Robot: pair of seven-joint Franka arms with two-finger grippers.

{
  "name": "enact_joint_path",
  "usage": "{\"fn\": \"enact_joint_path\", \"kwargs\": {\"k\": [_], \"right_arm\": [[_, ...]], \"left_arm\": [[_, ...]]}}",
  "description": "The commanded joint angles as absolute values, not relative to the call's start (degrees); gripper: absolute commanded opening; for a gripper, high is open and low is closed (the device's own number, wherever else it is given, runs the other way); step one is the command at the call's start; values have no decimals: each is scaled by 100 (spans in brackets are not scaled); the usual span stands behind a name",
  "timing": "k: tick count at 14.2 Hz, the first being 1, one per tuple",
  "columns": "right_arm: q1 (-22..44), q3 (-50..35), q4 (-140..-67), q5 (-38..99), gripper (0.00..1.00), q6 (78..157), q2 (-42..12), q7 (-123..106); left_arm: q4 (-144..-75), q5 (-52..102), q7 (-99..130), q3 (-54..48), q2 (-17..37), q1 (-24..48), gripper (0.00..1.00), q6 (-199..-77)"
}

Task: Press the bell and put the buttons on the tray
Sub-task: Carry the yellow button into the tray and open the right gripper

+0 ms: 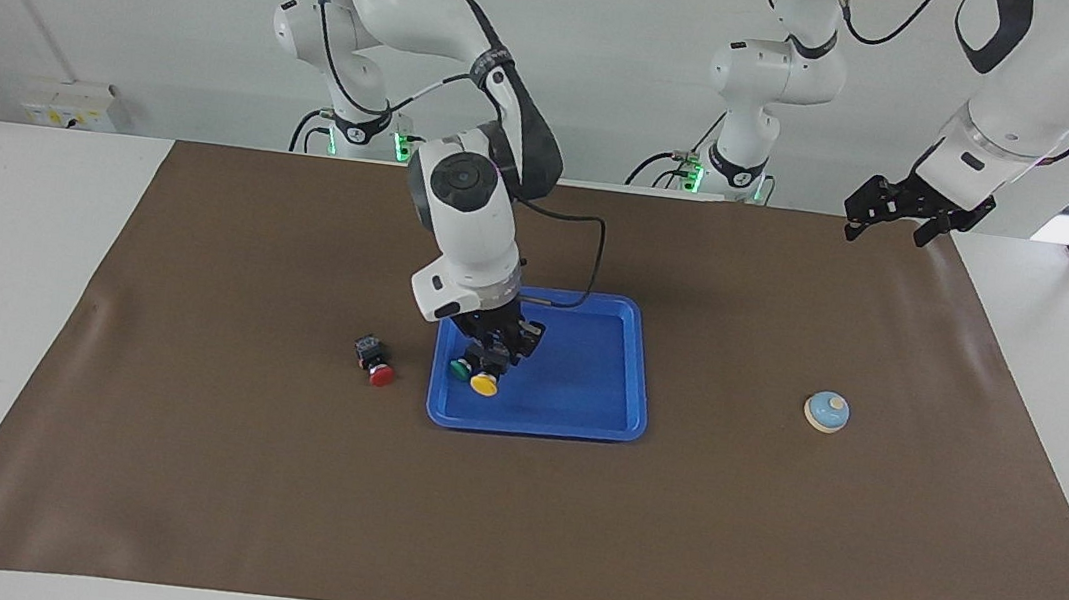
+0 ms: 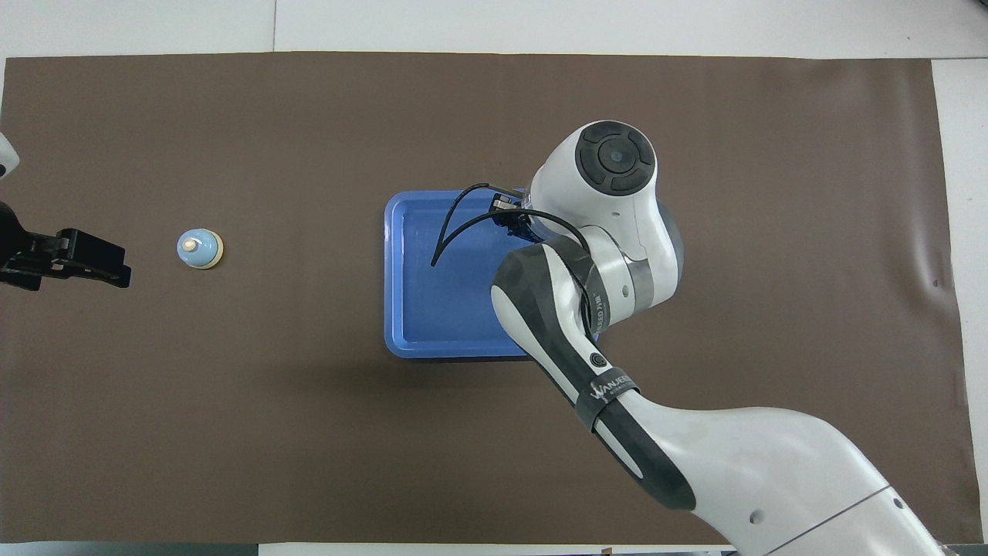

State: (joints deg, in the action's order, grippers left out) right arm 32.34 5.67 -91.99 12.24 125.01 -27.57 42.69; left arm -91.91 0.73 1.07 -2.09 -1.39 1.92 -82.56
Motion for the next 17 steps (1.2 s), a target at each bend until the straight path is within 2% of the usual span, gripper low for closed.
{"fn": "enact_joint_path", "kwargs": {"k": [1, 4, 5, 6, 8, 10, 12, 14, 17], "right_arm": [[3340, 589, -9342, 1336, 0, 12936, -2900, 4474], [3401, 580, -9746, 1336, 3, 13315, -2857, 4465], [3410, 580, -9791, 1336, 31, 13333, -2839, 4465], [3410, 580, -9800, 1336, 99, 13272, -2830, 4474], [3384, 589, -9643, 1310, 100, 12887, -2830, 4456], [3191, 624, -9126, 1275, 100, 12098, -2830, 4360], [2771, 624, -8816, 1231, 100, 11481, -2734, 3836], [2410, 642, -9060, 1222, 100, 11251, -2436, 2826], [2180, 668, -9859, 1143, 100, 11372, -2066, 1211]], "left_arm": [[-9255, 35, 167, -202, -246, 202, 100, -8191], [-9255, 35, 167, -202, -246, 202, 100, -8191], [-9255, 35, 158, -202, -246, 193, 100, -8191], [-9255, 35, 167, -202, -246, 193, 100, -8191], [-9255, 35, 158, -202, -246, 193, 100, -8191], [-9255, 35, 167, -202, -246, 193, 100, -8191], [-9255, 35, 167, -202, -246, 193, 100, -8191], [-9255, 35, 158, -202, -246, 193, 100, -8191], [-9255, 35, 167, -202, -246, 193, 100, -8191]]}}
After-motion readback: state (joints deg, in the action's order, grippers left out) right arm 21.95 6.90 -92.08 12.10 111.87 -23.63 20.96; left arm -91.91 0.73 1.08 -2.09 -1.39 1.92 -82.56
